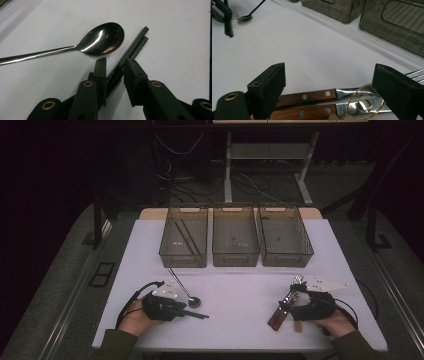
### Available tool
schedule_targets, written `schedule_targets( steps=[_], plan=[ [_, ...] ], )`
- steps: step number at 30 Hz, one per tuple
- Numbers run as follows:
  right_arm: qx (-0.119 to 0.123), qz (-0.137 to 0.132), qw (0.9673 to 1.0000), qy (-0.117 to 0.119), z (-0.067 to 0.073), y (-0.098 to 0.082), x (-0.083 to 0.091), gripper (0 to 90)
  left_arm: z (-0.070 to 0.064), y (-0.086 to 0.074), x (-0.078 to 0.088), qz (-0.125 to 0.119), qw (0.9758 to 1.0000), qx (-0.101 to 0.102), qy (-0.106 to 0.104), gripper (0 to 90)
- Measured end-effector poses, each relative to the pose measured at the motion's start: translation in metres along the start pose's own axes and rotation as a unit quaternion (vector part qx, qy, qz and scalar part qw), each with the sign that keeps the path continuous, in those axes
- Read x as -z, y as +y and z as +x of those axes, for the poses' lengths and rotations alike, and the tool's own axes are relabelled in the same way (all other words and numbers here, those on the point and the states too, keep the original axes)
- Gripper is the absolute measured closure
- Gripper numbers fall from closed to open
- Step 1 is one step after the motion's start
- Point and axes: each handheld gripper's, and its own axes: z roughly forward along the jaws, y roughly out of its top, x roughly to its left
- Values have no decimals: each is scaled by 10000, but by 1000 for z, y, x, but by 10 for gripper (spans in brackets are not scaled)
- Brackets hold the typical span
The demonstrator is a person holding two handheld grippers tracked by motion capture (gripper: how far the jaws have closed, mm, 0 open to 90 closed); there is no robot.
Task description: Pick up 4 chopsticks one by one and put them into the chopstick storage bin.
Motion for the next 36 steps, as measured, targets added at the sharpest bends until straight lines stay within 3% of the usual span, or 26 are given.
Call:
schedule_targets(
  steps=[9,21,36],
  plan=[
    [-9,3,10000,2,0,0,0,120,-3,1,-2,4,9998,-88,-190,743],
    [-10,3,10000,2,0,0,0,120,-9,6,-7,-13,9995,-176,-258,756],
    [-23,4,10000,9,0,0,-1,120,-20,30,-29,-87,9992,-245,-299,775]
  ],
)
